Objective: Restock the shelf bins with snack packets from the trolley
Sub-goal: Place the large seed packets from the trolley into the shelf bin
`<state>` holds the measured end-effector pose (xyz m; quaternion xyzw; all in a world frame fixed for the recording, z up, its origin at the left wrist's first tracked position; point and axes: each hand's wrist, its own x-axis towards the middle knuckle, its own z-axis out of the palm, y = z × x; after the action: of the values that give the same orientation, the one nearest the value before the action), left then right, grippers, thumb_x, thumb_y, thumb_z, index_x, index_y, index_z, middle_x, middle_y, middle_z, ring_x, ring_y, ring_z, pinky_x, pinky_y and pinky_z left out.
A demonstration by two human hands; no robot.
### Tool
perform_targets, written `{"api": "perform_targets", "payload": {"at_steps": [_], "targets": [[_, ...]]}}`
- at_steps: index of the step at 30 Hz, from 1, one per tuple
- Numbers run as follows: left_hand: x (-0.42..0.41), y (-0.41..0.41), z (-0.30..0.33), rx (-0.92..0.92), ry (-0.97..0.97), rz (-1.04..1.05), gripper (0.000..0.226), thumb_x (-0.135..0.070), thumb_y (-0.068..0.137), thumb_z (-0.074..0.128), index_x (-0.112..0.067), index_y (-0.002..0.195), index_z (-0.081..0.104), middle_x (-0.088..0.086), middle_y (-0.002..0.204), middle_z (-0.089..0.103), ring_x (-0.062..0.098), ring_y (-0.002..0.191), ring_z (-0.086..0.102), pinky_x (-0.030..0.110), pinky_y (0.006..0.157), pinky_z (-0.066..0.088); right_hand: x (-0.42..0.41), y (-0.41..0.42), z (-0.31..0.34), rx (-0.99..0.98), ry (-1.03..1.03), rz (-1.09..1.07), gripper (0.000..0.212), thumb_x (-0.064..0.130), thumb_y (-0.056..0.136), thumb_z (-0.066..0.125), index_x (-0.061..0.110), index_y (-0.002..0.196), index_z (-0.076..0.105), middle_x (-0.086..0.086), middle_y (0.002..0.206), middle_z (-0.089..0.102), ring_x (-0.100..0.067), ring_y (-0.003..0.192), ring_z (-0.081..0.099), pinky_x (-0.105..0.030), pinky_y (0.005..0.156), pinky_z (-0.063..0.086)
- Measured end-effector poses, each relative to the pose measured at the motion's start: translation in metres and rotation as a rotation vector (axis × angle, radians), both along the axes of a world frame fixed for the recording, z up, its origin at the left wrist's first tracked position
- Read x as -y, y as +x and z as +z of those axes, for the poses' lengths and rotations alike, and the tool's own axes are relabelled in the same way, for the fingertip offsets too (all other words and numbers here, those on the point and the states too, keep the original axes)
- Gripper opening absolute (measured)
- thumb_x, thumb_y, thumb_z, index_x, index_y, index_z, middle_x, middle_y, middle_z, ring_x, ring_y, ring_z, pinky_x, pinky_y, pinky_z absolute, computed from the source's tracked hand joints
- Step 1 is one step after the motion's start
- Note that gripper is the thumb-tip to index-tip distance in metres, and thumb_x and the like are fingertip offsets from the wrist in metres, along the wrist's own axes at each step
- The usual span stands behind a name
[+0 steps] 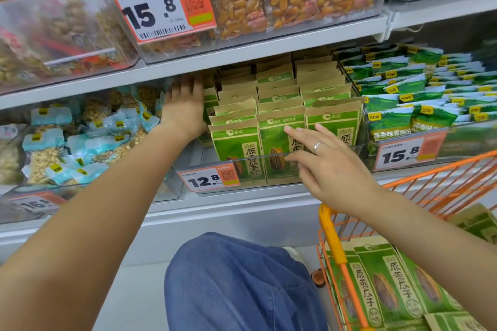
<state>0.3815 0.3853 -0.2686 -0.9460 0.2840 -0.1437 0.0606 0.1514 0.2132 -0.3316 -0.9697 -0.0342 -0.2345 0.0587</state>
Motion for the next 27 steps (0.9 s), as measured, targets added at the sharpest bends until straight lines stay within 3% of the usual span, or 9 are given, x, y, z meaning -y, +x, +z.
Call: {"api": "perform_targets", "payload": {"at_steps": [6,13,15,17,19,21,24,27], "targets": [[0.019,0.022,0.014,-0.140,0.050,0.073,0.096,-0.012,0.079,0.071,-0.017,0.153,0.011,0.013,0.155,0.021,0.034,0.140,0.024,0.045,0.110,0.028,0.001,0.000,-0.001,0.011,-0.005,0.024,0.036,0.020,0.086,0.037,0.014,0.092,0.072,-0.011,0.141,0.050,-0.027,0.125,0.049,-0.035,0.117,0.014],[0.010,0.022,0.003,-0.067,0.031,0.023,0.099,-0.022,0.077,0.074,-0.018,0.153,0.012,0.015,0.155,0.020,0.036,0.142,0.019,0.048,0.118,0.012,0.002,0.002,-0.002,0.048,0.001,0.042,0.035,0.019,0.085,0.038,0.014,0.088,0.072,-0.011,0.139,0.052,-0.027,0.123,0.051,-0.035,0.116,0.015],[0.000,0.013,0.002,-0.056,0.002,0.027,0.095,-0.029,0.080,0.072,-0.012,0.152,0.014,0.020,0.154,0.023,0.038,0.141,0.022,0.049,0.118,0.012,0.003,0.001,-0.002,0.081,0.027,0.061,0.034,0.018,0.086,0.039,0.014,0.088,0.072,-0.010,0.132,0.058,-0.025,0.119,0.055,-0.036,0.116,0.021],[-0.012,-0.004,0.004,0.017,-0.021,0.016,0.082,-0.031,0.081,0.072,-0.005,0.147,0.030,0.027,0.142,0.038,0.043,0.132,0.034,0.051,0.114,0.021,0.006,-0.006,0.001,0.125,0.087,0.115,0.030,0.014,0.085,0.042,0.013,0.087,0.072,-0.007,0.117,0.067,-0.024,0.107,0.060,-0.042,0.105,0.041],[-0.028,-0.029,0.008,0.114,-0.164,-0.036,0.060,-0.028,0.082,0.071,-0.002,0.132,0.052,0.031,0.121,0.055,0.045,0.115,0.048,0.054,0.102,0.035,0.013,-0.021,0.008,0.158,0.093,0.195,0.026,0.010,0.086,0.046,0.011,0.087,0.072,-0.005,0.107,0.069,-0.025,0.099,0.063,-0.041,0.086,0.052],[-0.048,-0.053,0.002,0.045,-0.479,-0.055,0.034,-0.031,0.089,0.063,-0.013,0.118,0.065,0.023,0.111,0.064,0.042,0.105,0.056,0.052,0.093,0.045,0.025,-0.044,0.013,0.183,0.045,0.262,0.025,0.006,0.088,0.047,0.008,0.087,0.072,-0.006,0.102,0.070,-0.027,0.094,0.064,-0.040,0.080,0.053],[-0.053,-0.106,-0.009,-0.169,-0.865,-0.126,0.032,-0.054,0.093,0.047,-0.033,0.114,0.060,0.000,0.113,0.064,0.022,0.104,0.061,0.050,0.091,0.050,0.047,-0.087,0.012,0.151,-0.036,0.336,0.023,0.004,0.089,0.049,0.007,0.086,0.071,-0.007,0.091,0.069,-0.029,0.083,0.065,-0.038,0.068,0.053],[-0.008,-0.188,-0.022,-0.270,-0.870,-0.401,0.019,-0.035,0.095,0.052,-0.026,0.101,0.067,-0.010,0.097,0.062,0.018,0.093,0.059,0.038,0.090,0.047,0.076,-0.124,-0.002,-0.069,-0.171,0.315,0.024,0.012,0.090,0.045,0.011,0.086,0.069,-0.004,0.079,0.066,-0.028,0.066,0.063,-0.032,0.052,0.049]]}}
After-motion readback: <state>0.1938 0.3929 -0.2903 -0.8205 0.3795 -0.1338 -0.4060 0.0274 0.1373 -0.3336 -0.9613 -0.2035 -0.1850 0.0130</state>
